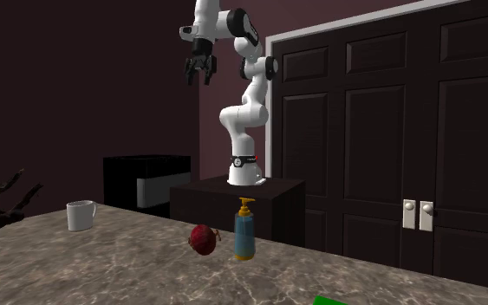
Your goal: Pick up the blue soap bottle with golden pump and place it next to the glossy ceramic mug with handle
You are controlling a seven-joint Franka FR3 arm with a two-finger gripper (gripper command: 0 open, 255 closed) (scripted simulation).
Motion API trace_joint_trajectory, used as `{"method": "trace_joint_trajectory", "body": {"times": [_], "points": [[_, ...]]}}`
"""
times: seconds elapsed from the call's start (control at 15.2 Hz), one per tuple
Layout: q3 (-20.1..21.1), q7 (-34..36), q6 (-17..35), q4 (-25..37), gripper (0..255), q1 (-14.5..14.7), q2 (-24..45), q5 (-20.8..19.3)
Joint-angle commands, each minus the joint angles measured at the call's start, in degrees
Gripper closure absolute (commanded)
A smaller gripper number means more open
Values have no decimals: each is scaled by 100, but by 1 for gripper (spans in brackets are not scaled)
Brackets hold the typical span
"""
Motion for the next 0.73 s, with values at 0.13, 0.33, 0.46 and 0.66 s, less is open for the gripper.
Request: {"method": "trace_joint_trajectory", "body": {"times": [0.13, 0.33, 0.46, 0.66], "points": [[116, 232, 254, -195, 0, 25, 168, 111], [293, 574, 652, -441, 0, 66, 477, 278], [410, 797, 929, -573, 0, 97, 723, 387], [588, 1124, 1359, -720, 0, 142, 1150, 544]]}}
